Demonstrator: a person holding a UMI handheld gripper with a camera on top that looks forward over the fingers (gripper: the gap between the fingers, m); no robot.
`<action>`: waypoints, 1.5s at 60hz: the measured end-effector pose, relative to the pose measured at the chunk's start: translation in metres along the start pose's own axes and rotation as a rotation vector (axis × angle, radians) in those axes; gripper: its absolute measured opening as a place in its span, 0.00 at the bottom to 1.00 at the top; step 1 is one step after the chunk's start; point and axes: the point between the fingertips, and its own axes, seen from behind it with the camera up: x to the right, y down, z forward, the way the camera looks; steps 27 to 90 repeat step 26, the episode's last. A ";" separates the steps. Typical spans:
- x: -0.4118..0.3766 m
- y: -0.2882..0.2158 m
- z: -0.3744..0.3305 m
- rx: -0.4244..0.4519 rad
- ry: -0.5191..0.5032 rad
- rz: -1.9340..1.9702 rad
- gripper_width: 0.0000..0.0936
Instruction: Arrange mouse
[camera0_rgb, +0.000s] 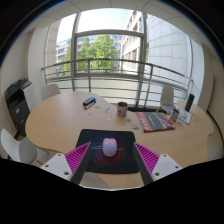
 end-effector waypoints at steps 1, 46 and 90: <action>0.000 0.000 -0.007 0.004 0.001 0.000 0.90; 0.011 0.058 -0.114 -0.011 0.007 0.004 0.90; 0.011 0.058 -0.114 -0.011 0.007 0.004 0.90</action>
